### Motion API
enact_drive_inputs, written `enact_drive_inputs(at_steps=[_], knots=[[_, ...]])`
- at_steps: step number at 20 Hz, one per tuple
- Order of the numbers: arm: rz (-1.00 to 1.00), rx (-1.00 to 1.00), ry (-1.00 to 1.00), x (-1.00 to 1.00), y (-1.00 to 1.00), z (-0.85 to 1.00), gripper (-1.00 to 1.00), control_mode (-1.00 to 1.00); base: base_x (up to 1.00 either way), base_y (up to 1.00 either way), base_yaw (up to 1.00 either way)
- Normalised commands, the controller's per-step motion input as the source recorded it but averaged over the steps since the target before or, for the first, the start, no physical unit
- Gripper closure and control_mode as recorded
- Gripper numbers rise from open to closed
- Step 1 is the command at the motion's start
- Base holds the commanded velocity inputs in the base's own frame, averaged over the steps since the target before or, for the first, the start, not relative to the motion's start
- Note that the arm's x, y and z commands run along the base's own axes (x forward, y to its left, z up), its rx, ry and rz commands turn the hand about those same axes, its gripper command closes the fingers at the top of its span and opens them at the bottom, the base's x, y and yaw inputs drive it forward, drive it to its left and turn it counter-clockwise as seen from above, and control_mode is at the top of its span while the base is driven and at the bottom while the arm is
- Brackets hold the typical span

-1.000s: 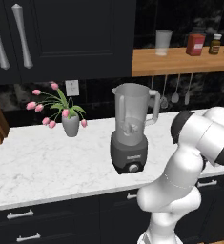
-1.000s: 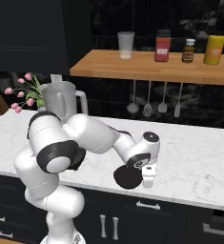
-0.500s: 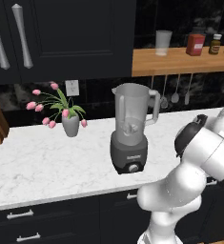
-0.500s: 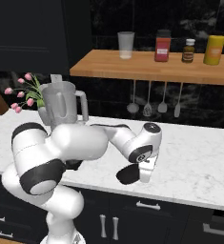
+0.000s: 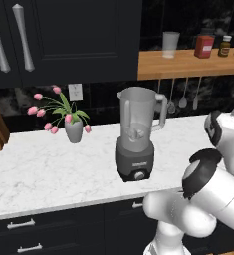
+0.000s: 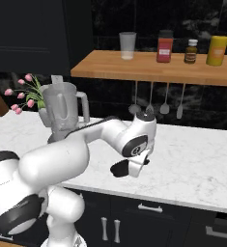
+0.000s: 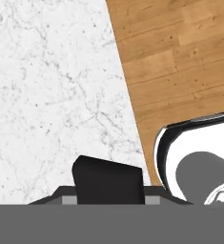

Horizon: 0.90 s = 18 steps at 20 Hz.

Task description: Close the lid blender by securely placing the lid on top.

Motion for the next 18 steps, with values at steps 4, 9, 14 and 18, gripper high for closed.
enact_drive_inputs(at_steps=[4,9,14,18], knots=[[-0.14,0.05,-0.01,-0.31,0.26,0.8,1.0,-1.0,0.0,0.0,0.0],[-0.11,0.09,-0.06,-0.25,0.22,0.85,1.0,-1.0,0.0,0.0,0.0],[-0.09,0.14,-0.18,-0.18,0.24,0.82,1.0,-1.0,0.0,0.0,0.0],[-0.07,0.14,-0.23,-0.08,0.26,0.74,1.0,-1.0,0.0,0.0,0.0]])
